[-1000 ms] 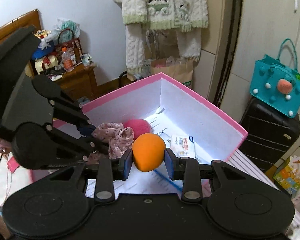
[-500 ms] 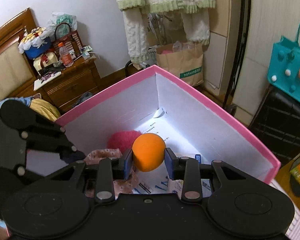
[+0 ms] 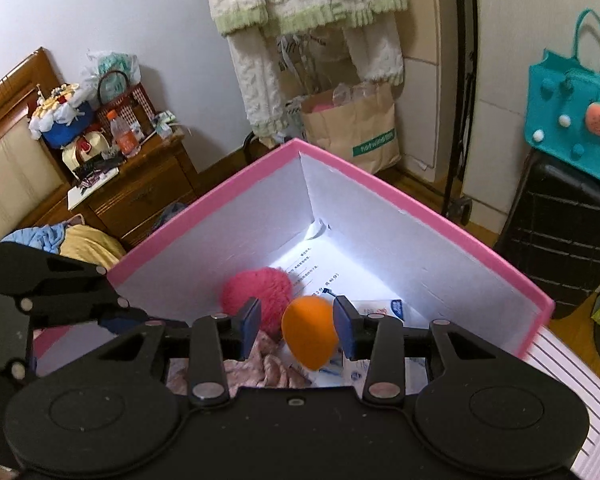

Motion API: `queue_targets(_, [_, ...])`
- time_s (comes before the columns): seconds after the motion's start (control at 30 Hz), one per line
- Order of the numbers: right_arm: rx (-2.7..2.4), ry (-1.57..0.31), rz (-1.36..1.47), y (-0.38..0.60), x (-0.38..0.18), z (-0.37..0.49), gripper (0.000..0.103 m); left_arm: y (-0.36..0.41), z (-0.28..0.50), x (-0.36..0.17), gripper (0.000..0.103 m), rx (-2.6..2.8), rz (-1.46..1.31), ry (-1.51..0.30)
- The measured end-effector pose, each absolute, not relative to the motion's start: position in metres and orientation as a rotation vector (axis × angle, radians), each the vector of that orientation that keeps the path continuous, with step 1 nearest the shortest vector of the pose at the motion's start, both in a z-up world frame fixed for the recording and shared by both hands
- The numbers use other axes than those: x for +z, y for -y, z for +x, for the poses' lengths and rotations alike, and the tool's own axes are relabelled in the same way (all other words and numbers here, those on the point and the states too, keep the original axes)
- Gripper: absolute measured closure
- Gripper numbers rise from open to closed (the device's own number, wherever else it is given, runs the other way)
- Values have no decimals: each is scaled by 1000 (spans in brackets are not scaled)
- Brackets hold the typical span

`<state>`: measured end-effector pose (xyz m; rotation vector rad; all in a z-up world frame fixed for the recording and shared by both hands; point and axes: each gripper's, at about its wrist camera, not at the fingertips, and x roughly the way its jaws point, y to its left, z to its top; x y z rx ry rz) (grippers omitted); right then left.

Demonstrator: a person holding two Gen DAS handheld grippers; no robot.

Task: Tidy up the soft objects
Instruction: 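Open both grippers over the box and withdraw them, then grasp the white mesh bath puff with the left gripper while the right grasps the green sponge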

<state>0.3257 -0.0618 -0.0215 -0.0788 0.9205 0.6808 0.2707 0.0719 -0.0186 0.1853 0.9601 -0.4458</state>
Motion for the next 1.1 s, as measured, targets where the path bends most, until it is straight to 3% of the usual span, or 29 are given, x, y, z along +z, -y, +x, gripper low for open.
queue_targets(0.67, [640,-806,-106,124,75,177,51,-81,169,54,34,-521,239,-819])
queue_targets(1.1, [590,-770,-130,172,88,87,46,-34,108,72,31,-659,321,-788])
